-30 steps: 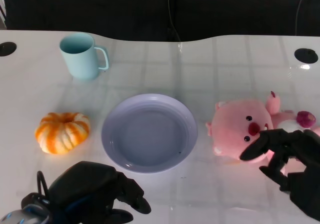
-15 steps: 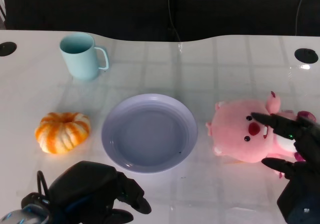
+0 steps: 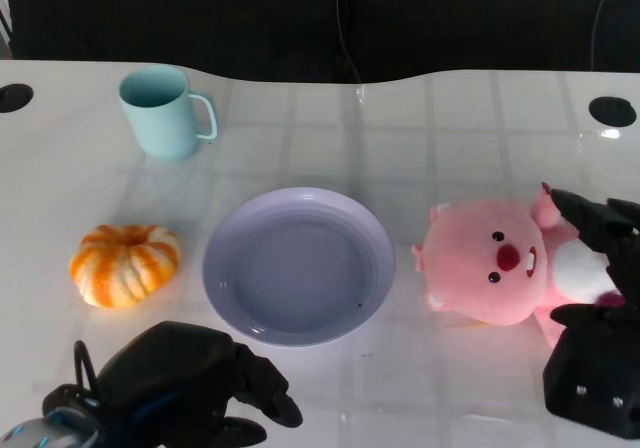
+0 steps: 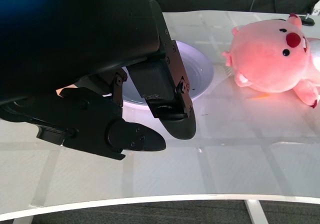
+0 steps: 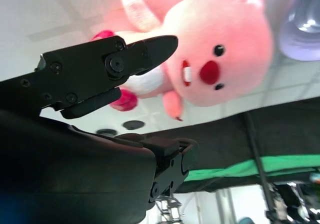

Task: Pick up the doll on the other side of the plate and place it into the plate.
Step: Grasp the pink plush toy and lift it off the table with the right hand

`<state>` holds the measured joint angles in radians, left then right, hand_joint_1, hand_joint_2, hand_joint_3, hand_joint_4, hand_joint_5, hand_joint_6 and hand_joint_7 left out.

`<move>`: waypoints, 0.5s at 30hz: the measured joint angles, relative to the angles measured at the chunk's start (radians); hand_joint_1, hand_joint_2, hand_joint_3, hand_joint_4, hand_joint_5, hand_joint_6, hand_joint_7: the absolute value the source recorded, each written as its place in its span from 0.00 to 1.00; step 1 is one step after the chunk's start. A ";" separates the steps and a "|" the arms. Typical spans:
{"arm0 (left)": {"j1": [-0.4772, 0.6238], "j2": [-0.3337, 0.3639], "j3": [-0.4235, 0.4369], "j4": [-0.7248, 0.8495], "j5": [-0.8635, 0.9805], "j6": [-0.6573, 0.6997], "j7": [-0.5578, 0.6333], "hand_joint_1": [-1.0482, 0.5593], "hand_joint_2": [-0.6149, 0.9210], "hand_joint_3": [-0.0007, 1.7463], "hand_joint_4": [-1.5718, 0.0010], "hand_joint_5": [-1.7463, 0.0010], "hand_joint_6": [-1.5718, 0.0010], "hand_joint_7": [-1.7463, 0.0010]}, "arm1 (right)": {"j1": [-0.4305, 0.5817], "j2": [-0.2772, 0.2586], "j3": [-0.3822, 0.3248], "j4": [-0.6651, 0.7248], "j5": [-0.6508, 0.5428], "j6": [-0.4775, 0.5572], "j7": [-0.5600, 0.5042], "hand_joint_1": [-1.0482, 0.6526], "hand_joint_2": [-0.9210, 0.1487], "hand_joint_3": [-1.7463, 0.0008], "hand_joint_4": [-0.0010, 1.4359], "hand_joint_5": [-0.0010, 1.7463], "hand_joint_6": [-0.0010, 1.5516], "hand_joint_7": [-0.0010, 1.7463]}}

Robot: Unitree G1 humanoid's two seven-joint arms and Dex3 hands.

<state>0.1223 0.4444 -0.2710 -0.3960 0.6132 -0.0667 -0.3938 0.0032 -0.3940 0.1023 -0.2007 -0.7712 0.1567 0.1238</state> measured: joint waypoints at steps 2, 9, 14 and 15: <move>-0.005 0.000 -0.002 0.000 0.002 0.001 0.000 0.52 1.00 0.13 0.52 0.27 0.28 0.99 | -0.010 -0.001 0.006 0.007 -0.006 0.020 0.015 0.24 0.03 1.00 0.00 0.13 0.10 0.01; -0.012 -0.002 -0.010 0.000 0.003 0.004 0.000 0.52 1.00 0.13 0.52 0.27 0.29 1.00 | -0.055 -0.014 0.047 0.064 -0.047 0.080 0.062 0.24 0.02 1.00 0.00 0.14 0.10 0.01; -0.014 -0.002 -0.010 0.001 0.002 0.006 0.000 0.52 1.00 0.13 0.52 0.27 0.29 1.00 | -0.096 -0.028 0.075 0.138 -0.051 0.088 0.067 0.24 0.01 0.99 0.00 0.15 0.11 0.01; -0.014 -0.002 -0.010 0.001 0.002 0.006 0.000 0.52 1.00 0.13 0.52 0.26 0.29 1.00 | -0.107 -0.028 0.077 0.157 -0.049 0.091 0.070 0.25 0.01 1.00 0.00 0.15 0.12 0.01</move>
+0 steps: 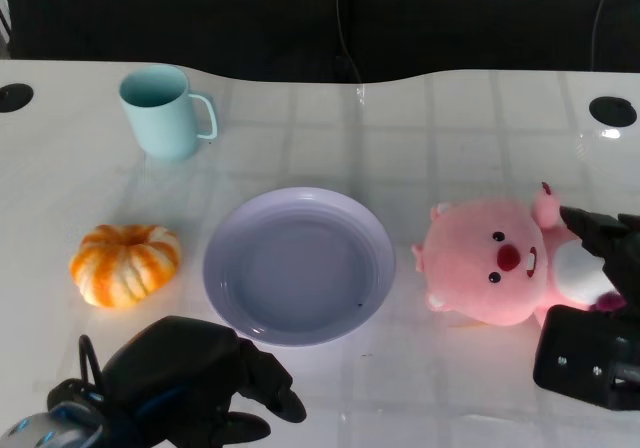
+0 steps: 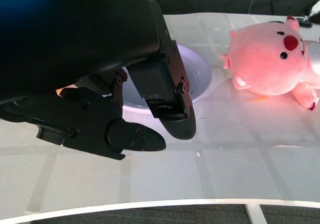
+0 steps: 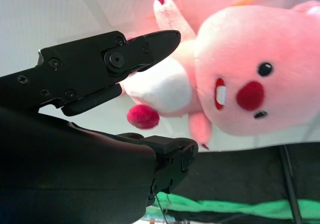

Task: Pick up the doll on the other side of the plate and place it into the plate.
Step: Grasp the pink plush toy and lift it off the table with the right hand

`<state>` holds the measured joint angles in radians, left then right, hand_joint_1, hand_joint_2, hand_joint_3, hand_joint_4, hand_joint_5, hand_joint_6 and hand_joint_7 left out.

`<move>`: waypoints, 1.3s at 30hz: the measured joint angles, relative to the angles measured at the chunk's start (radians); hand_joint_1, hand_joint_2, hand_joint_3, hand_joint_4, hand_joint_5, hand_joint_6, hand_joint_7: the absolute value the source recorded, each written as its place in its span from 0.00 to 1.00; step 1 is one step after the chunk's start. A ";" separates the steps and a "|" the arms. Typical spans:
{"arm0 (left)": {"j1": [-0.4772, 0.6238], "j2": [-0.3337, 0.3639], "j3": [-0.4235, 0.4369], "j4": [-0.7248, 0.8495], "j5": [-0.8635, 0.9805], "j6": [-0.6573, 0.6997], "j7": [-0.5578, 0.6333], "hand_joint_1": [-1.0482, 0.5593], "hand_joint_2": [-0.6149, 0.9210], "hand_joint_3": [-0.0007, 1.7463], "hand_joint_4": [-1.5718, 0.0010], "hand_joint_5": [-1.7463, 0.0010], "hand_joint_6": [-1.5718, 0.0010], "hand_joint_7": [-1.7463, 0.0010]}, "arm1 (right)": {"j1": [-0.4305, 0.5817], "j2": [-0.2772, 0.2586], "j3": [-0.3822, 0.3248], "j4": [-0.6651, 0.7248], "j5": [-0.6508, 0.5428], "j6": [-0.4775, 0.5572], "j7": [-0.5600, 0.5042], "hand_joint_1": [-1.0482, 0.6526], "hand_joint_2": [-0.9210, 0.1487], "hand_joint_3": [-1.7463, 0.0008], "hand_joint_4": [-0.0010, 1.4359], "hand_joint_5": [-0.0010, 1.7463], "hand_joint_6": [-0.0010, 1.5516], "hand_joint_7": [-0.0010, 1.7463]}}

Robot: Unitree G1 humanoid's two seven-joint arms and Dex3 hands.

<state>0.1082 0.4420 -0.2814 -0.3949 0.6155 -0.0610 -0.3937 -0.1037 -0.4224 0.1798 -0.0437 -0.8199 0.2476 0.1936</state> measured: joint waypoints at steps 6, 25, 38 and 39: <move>0.000 -0.001 -0.004 0.000 0.001 -0.001 0.000 0.52 1.00 0.13 0.52 0.25 0.29 0.99 | -0.055 -0.001 0.012 0.123 0.041 -0.020 0.001 0.26 0.01 1.00 0.03 0.16 0.17 0.02; 0.055 -0.002 -0.005 -0.062 0.022 0.011 0.001 0.52 1.00 0.12 0.53 0.18 0.28 0.99 | -0.323 0.023 0.140 0.493 0.091 -0.015 0.014 0.30 0.00 0.98 0.29 0.07 0.37 0.03; 0.158 0.008 0.021 -0.201 0.003 0.041 -0.034 0.52 1.00 0.12 0.54 0.15 0.27 0.99 | -0.330 0.099 0.108 0.628 0.192 -0.150 -0.324 0.50 0.24 0.56 0.55 0.98 0.55 0.73; 0.158 0.008 0.021 -0.202 0.003 0.044 -0.035 0.52 1.00 0.12 0.54 0.14 0.27 0.99 | -0.332 0.099 0.108 0.632 0.200 -0.156 -0.329 0.50 0.25 0.54 0.55 0.99 0.53 0.76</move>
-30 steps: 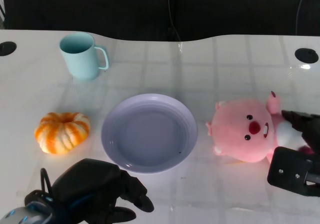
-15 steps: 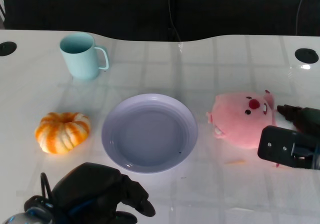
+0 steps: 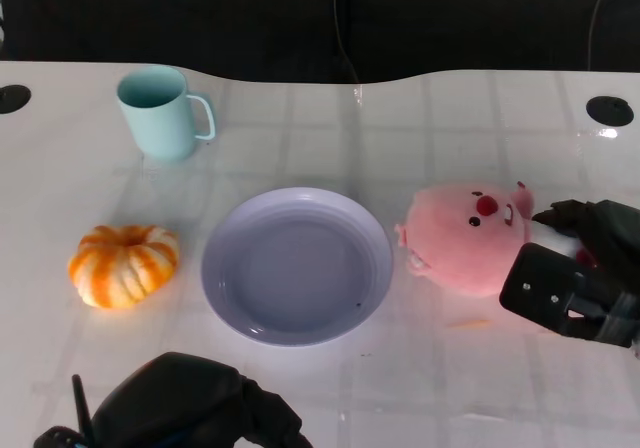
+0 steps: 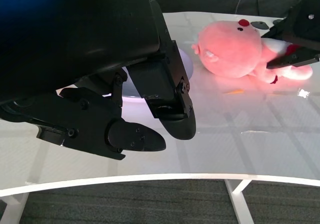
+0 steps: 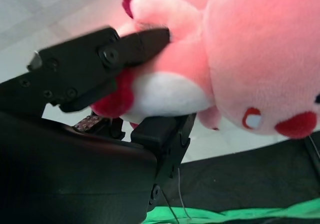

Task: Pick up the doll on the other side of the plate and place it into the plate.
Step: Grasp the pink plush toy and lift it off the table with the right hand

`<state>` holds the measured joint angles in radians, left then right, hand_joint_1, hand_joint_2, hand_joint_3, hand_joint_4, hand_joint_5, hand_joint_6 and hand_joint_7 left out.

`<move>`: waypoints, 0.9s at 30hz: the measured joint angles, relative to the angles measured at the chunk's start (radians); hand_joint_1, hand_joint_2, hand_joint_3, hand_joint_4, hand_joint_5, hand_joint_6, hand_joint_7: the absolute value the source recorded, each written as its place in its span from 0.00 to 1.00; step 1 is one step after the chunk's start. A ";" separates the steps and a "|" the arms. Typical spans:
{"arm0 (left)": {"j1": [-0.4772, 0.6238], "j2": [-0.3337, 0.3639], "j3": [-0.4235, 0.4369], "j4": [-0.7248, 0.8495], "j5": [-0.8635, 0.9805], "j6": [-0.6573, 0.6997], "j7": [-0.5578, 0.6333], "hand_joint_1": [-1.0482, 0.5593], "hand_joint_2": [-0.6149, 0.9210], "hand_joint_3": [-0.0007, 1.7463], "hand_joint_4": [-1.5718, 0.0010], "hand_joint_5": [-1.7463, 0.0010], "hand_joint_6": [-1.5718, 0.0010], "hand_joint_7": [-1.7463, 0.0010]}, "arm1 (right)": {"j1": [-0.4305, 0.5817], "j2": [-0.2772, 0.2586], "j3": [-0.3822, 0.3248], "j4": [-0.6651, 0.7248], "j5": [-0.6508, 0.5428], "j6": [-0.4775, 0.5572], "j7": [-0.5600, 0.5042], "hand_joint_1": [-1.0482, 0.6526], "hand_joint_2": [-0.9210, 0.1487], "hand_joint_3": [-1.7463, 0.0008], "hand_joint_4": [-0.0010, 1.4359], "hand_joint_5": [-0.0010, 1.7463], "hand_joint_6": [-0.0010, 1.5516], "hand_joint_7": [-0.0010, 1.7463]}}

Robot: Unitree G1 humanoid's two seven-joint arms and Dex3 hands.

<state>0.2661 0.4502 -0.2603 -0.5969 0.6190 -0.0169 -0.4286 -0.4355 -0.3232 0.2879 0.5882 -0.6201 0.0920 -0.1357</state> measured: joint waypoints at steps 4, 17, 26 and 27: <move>0.000 0.001 0.001 -0.003 0.001 0.003 -0.005 0.52 1.00 0.12 0.55 0.16 0.28 0.99 | 0.000 0.000 0.001 -0.001 0.004 0.000 -0.014 0.48 0.30 0.51 0.52 0.96 0.53 0.69; -0.035 0.010 0.018 0.034 -0.003 -0.011 -0.020 0.52 1.00 0.11 0.53 0.19 0.27 0.98 | 0.048 0.057 -0.123 -0.119 0.114 0.015 -0.128 0.53 0.48 0.26 0.62 1.00 0.48 1.00; -0.073 -0.003 -0.014 0.111 0.017 -0.045 0.010 0.52 1.00 0.11 0.52 0.21 0.28 0.98 | 0.048 0.081 -0.158 -0.184 0.209 -0.089 -0.114 0.53 0.49 0.29 0.64 1.00 0.49 1.00; -0.076 -0.005 -0.018 0.116 0.021 -0.047 0.016 0.52 1.00 0.11 0.51 0.22 0.28 0.98 | 0.048 0.086 -0.157 -0.192 0.216 -0.099 -0.103 0.54 0.49 0.28 0.64 1.00 0.49 1.00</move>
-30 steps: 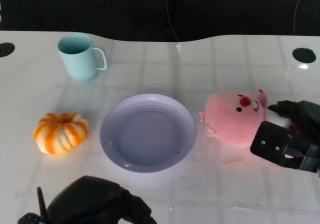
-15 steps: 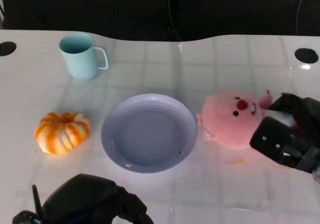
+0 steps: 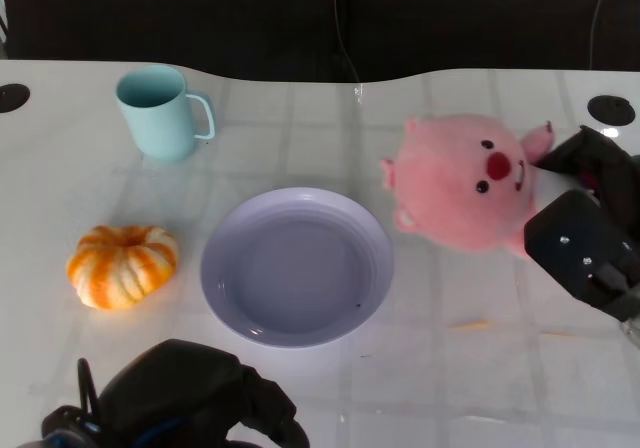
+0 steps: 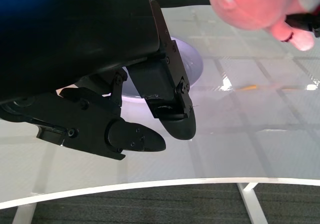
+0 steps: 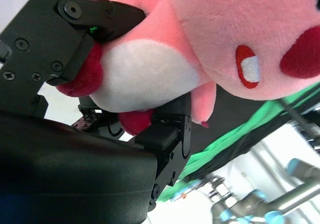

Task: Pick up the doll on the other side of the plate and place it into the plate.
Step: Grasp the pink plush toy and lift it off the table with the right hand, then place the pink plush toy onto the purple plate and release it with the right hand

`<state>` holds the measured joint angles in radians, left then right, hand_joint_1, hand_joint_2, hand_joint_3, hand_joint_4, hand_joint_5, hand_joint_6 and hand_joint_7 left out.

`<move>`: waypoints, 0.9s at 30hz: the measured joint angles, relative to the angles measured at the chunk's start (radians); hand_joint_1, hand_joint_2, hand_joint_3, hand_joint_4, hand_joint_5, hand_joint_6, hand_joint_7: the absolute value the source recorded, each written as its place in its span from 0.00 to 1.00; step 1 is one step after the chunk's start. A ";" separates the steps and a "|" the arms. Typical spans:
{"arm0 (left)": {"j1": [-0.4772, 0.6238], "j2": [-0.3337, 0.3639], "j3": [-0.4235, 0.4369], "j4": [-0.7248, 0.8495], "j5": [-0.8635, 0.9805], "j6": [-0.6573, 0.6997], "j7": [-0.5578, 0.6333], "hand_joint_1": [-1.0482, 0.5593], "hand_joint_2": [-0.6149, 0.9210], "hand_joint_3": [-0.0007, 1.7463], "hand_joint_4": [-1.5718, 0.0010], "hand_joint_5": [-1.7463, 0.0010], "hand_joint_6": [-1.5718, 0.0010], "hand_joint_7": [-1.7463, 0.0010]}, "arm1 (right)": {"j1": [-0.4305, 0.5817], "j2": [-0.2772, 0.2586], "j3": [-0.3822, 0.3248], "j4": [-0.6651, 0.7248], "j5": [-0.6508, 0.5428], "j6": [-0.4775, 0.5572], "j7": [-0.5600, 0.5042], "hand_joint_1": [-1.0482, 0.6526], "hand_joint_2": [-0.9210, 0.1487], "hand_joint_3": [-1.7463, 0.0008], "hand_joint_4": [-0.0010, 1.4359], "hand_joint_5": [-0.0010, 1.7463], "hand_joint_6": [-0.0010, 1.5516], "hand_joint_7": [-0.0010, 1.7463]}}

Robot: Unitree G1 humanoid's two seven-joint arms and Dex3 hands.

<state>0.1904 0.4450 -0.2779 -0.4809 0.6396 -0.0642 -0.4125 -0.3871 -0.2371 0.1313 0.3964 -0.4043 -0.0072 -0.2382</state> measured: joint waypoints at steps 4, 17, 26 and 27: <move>-0.008 -0.009 -0.013 0.014 0.022 -0.015 0.017 0.52 1.00 0.10 0.51 0.24 0.28 0.99 | -0.011 0.019 0.013 -0.032 0.007 -0.019 0.046 0.56 0.50 0.26 0.62 1.00 0.48 1.00; -0.021 -0.061 -0.064 0.032 0.066 0.002 0.018 0.52 1.00 0.11 0.51 0.25 0.28 0.99 | -0.157 0.178 0.157 -0.030 -0.025 0.052 0.159 0.54 0.48 0.30 0.64 1.00 0.47 1.00; -0.025 -0.074 -0.086 0.036 0.093 -0.006 0.036 0.51 1.00 0.11 0.51 0.25 0.28 0.99 | -0.200 0.224 0.204 0.102 -0.057 0.046 0.160 0.54 0.47 0.33 0.63 1.00 0.48 0.94; -0.025 -0.077 -0.088 0.036 0.093 -0.005 0.036 0.51 1.00 0.11 0.51 0.25 0.28 0.99 | -0.200 0.229 0.204 0.104 -0.055 0.055 0.168 0.54 0.47 0.34 0.61 1.00 0.49 0.84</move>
<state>0.1657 0.3681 -0.3656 -0.4449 0.7322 -0.0689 -0.3761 -0.5876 -0.0083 0.3350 0.5004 -0.4596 0.0475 -0.0700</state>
